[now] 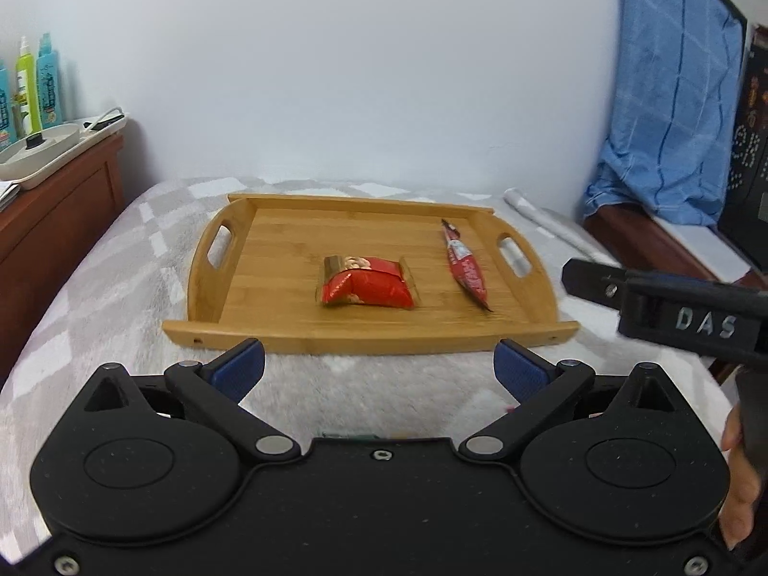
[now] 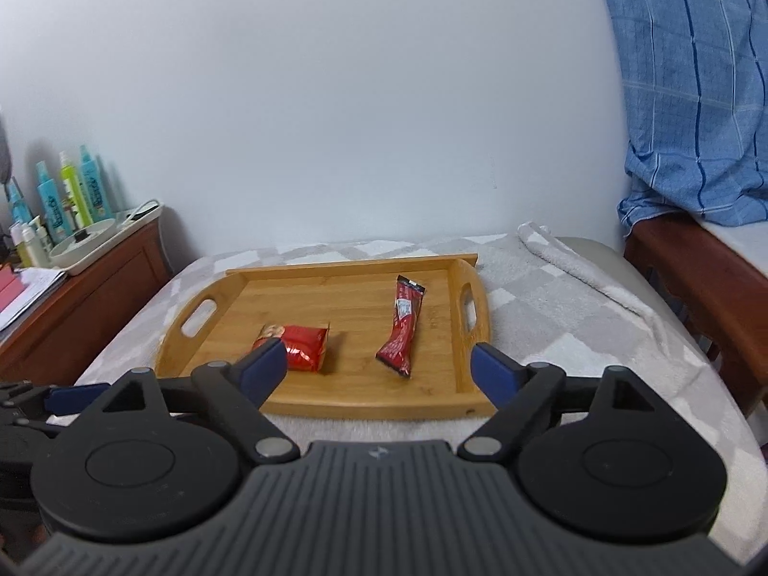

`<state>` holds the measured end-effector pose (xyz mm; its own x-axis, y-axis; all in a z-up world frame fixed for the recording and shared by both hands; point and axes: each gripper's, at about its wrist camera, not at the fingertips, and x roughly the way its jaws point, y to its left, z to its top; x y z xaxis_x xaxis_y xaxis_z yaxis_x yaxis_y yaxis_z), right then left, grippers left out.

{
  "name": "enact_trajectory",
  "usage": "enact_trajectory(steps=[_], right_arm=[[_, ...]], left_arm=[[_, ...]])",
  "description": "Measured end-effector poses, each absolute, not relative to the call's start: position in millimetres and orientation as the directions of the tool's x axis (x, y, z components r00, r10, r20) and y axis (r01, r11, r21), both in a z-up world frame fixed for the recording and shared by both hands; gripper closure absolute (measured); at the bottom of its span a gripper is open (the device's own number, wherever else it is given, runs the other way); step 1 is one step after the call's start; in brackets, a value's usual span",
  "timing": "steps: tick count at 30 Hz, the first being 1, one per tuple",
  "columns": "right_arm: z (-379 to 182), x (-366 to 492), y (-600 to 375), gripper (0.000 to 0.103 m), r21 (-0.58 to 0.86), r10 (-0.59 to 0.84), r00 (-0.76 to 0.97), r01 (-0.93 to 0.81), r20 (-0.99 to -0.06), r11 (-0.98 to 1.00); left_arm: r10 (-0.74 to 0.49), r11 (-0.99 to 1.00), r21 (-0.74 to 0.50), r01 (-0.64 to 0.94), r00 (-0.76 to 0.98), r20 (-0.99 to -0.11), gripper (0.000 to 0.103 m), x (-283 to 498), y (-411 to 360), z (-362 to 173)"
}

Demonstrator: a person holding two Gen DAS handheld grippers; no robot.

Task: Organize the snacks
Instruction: 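Open both tools to release the packs onto the wooden tray, then move both tools back over the remaining snack packets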

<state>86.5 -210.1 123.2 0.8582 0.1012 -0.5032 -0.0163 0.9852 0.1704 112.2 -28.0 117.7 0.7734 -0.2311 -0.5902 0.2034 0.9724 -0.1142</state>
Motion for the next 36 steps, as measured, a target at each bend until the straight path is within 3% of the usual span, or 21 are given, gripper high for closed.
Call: enact_trajectory(steps=[11, 17, 25, 34, 36], right_arm=[[108.8, 32.3, -207.3, 0.006, 0.192, 0.102, 0.862, -0.006, -0.496, 0.981], [98.9, 15.2, -207.8, 0.005, 0.196, 0.089, 0.858, 0.014, -0.506, 0.981], [83.1, 1.1, -202.7, 0.005, 0.173, 0.081, 0.838, 0.016, -0.54, 0.985], [52.2, -14.6, -190.1, 0.013, 0.201, 0.119, 0.791, 0.006, -0.6, 0.979], [47.6, -17.0, -188.3, 0.017, 0.202, 0.12, 0.784, 0.007, -0.609, 0.979]], left_arm=[[-0.265, 0.961, -0.076, 0.267, 0.795, -0.546, 0.0, 46.6, -25.0, 115.7], [-0.261, 0.963, -0.104, 0.247, 0.781, -0.568, 0.0, 29.1, -14.0, 105.8], [-0.22, 0.973, -0.054, 0.226, 0.823, -0.523, 0.0, 7.6, 1.5, 89.6], [-0.124, 0.99, -0.021, 0.137, 0.81, -0.573, 0.001, 7.5, 21.9, 61.5], [-0.132, 0.99, -0.041, 0.133, 0.802, -0.583, 0.009, 12.3, 25.3, 57.1]])
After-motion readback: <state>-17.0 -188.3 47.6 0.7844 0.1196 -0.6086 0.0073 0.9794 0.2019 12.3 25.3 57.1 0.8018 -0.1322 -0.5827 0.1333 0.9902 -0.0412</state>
